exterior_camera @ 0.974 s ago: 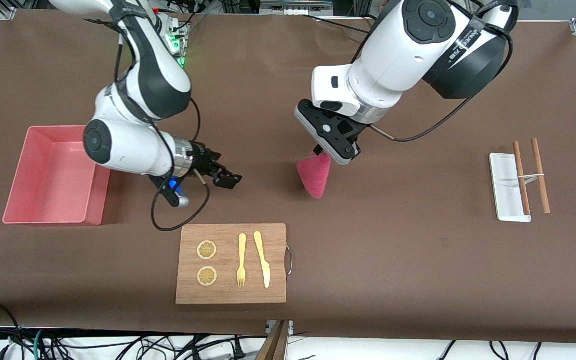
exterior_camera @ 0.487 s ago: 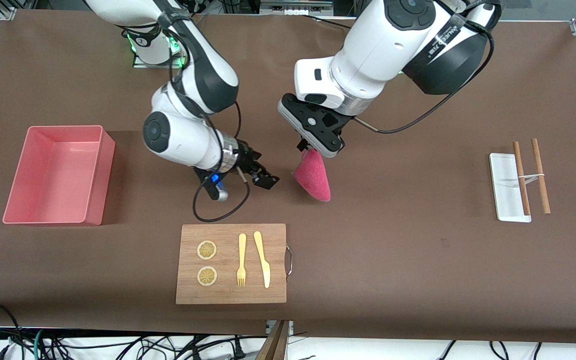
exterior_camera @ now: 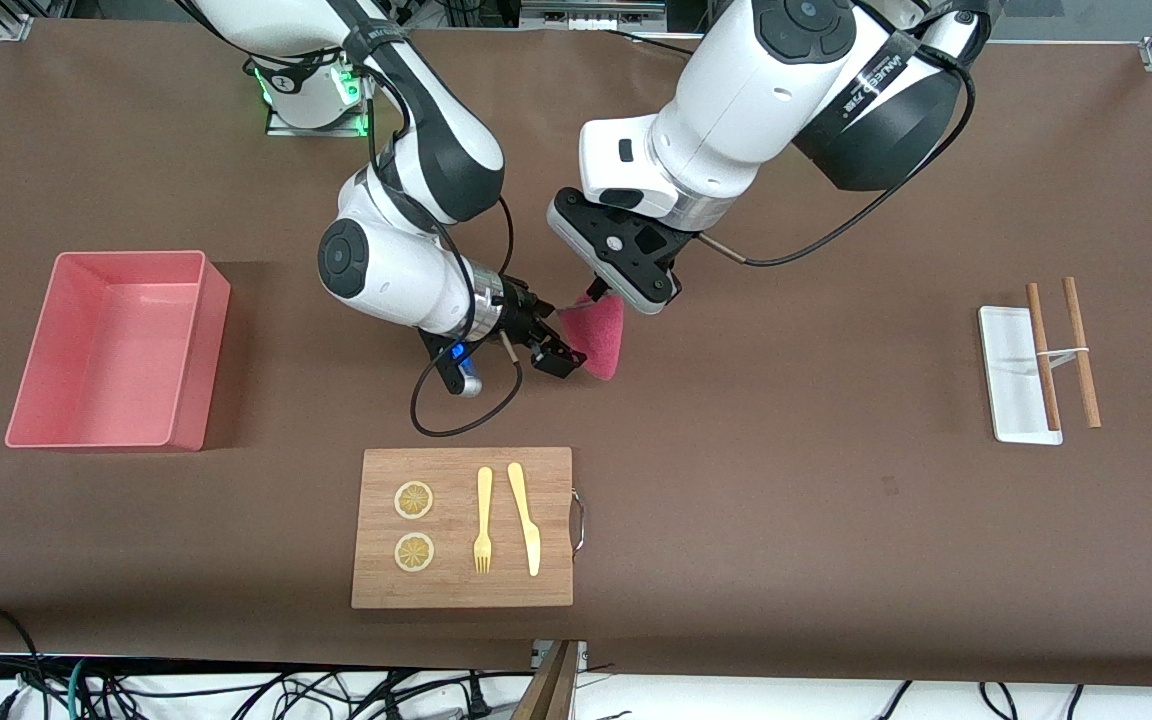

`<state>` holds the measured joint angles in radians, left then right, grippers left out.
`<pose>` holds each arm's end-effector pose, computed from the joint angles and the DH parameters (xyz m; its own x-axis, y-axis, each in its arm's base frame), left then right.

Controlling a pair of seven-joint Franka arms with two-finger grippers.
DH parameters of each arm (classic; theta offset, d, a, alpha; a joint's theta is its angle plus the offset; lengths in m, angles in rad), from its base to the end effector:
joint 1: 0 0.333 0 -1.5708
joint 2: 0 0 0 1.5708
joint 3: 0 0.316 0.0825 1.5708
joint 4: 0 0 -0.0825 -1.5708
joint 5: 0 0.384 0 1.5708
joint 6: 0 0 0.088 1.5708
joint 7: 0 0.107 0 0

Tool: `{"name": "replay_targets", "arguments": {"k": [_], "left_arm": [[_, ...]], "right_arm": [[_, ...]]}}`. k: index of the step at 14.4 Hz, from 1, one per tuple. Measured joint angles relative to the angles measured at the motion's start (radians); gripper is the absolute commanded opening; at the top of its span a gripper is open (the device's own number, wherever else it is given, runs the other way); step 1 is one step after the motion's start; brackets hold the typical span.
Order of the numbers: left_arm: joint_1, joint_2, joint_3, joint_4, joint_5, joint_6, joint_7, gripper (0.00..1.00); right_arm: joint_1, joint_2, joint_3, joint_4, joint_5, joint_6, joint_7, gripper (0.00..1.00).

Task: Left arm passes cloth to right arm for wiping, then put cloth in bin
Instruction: 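Grasp the hanging cloth with the right gripper beside the left gripper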

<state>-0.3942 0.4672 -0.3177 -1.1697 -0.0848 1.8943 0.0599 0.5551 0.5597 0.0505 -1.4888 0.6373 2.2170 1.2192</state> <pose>0.5709 -0.4268 0.5672 0.7509 -0.5984 0.2795 -0.6558 -0.7259 0.2076 0.5883 0.4228 0.3696 0.5400 -0.6787 -0.4978 -0.8377 -0.4906 -0.2398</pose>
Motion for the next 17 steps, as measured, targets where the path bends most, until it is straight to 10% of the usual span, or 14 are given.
{"name": "replay_targets", "arguments": {"k": [12, 17], "left_arm": [[0.001, 0.002, 0.002, 0.000, 0.000, 0.000, 0.000, 0.00], [0.001, 0.002, 0.002, 0.000, 0.000, 0.000, 0.000, 0.00]], "right_arm": [[0.001, 0.021, 0.054, 0.000, 0.031, 0.012, 0.017, 0.98], [0.001, 0.024, 0.056, 0.000, 0.031, 0.024, 0.017, 0.62]]}}
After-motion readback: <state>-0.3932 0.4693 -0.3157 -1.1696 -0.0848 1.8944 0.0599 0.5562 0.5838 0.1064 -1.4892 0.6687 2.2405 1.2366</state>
